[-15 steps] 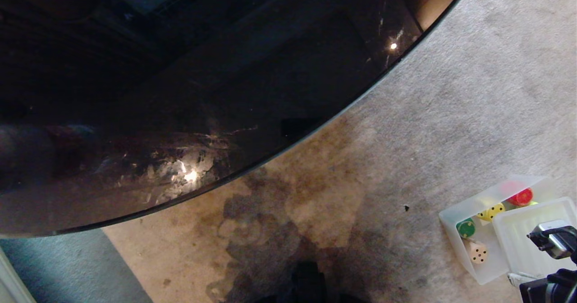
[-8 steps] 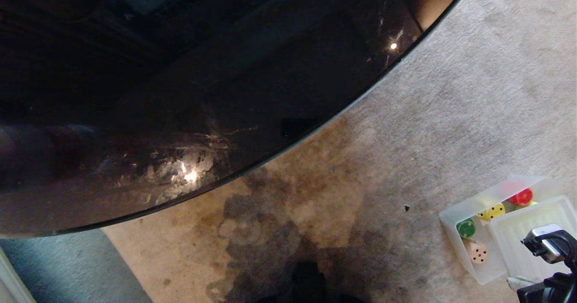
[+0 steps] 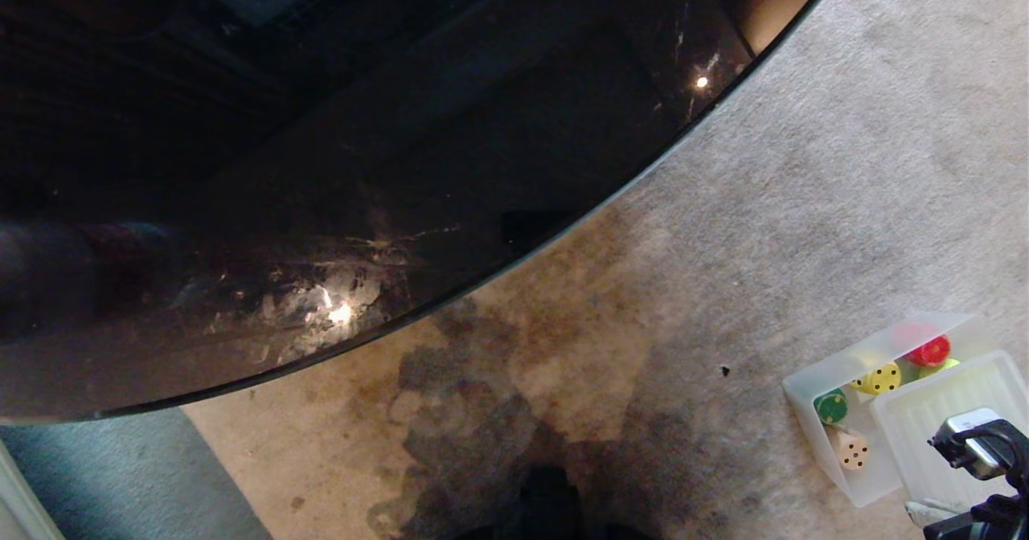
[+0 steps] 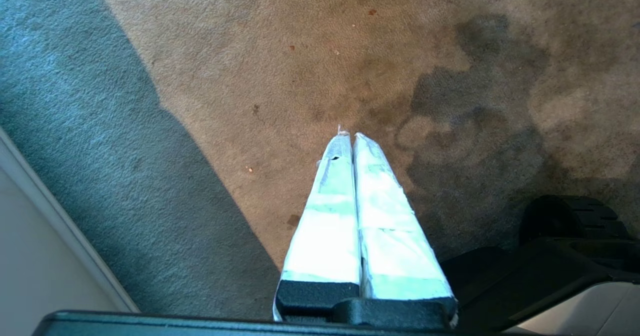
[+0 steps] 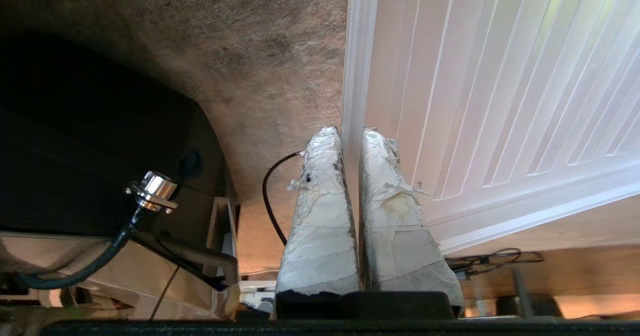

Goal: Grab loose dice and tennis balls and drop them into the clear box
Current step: Close the lid

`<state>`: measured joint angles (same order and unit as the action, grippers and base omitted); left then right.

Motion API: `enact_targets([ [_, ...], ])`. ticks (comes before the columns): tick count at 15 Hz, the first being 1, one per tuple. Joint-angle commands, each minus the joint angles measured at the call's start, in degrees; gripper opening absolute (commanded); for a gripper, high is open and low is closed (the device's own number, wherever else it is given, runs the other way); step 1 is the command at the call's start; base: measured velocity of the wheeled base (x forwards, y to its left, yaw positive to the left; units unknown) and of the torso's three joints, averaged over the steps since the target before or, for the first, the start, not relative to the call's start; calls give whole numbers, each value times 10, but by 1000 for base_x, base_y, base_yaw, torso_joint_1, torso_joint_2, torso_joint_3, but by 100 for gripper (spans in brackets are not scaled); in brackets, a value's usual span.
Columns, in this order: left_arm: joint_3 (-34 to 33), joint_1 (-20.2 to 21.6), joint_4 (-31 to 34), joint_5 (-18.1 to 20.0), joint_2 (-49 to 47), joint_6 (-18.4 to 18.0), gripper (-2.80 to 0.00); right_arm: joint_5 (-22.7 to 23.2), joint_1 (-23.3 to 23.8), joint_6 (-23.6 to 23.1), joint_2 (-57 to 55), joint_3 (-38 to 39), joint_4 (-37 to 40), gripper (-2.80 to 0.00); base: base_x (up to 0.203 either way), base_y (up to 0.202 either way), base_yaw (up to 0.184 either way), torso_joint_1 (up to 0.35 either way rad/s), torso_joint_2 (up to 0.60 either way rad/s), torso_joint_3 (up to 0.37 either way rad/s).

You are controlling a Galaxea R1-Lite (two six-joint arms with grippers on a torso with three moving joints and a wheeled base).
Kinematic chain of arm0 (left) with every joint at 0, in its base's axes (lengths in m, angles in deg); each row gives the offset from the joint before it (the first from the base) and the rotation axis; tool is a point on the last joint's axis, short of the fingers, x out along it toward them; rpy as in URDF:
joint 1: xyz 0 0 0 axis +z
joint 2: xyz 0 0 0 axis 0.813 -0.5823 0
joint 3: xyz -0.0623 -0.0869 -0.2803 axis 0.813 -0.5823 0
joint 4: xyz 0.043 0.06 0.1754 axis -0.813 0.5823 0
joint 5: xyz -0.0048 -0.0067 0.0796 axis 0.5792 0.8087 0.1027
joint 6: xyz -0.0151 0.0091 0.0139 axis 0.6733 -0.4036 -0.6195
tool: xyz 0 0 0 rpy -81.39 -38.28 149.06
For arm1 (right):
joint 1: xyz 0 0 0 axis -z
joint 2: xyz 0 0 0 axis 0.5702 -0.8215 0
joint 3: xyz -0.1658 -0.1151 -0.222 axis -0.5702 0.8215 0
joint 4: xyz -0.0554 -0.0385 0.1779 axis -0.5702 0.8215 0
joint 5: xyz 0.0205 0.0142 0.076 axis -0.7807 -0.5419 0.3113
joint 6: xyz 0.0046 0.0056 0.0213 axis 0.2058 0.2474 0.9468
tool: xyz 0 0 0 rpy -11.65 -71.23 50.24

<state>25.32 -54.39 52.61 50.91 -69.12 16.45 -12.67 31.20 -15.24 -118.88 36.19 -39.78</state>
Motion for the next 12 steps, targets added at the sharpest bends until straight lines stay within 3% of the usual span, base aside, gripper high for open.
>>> enact_targets([
  [1,0,0,0,0,0,0,-280,1,-1,-26,-5,-4,-2,-280,0,0,0,0,0,0],
  [4,0,0,0,0,0,0,-280,0,-2,-82,-25,-24,-17,-280,0,0,0,0,0,0],
  [12,0,0,0,0,0,0,-280,-10,-1,-82,-93,-87,-69,-280,0,0,0,0,0,0],
])
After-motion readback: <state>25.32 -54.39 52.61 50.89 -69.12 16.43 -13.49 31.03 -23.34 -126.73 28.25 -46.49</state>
